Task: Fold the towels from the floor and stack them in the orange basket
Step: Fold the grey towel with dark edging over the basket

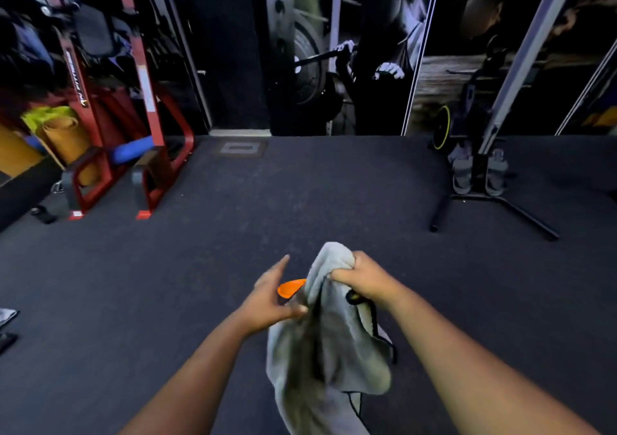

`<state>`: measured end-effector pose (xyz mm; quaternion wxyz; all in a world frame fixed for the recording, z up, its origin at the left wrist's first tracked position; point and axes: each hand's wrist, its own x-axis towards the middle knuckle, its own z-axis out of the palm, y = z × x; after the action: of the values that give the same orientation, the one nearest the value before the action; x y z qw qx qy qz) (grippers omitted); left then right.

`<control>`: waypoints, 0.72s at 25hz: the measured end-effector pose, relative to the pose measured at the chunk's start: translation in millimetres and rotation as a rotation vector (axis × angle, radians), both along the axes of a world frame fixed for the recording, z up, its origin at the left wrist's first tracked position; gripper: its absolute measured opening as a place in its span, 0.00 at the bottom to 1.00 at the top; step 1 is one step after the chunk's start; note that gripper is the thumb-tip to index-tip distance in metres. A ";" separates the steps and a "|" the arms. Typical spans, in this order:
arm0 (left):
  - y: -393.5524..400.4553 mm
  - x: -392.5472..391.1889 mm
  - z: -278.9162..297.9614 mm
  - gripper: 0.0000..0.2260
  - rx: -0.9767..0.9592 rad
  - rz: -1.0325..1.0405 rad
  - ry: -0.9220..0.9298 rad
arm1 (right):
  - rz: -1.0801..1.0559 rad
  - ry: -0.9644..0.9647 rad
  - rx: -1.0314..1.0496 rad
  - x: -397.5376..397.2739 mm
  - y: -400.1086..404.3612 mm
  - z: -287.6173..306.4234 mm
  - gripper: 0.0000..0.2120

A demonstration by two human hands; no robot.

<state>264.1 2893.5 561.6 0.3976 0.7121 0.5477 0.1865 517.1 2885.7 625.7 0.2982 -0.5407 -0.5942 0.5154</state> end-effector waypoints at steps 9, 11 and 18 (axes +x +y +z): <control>30.0 23.2 68.5 0.11 -0.062 0.319 -0.629 | 0.258 -0.185 -0.059 -10.0 4.4 -35.6 0.19; 31.9 16.9 71.8 0.12 -0.074 0.453 -0.703 | 0.232 -0.349 0.011 -7.6 -0.6 -56.4 0.09; 16.2 8.9 46.1 0.28 -0.314 0.097 -0.454 | 0.017 -0.081 0.275 -11.3 19.9 -39.1 0.11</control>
<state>273.0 2909.7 607.6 0.6064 0.5548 0.5001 0.2727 505.7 2905.6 586.5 0.3406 -0.5101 -0.6754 0.4094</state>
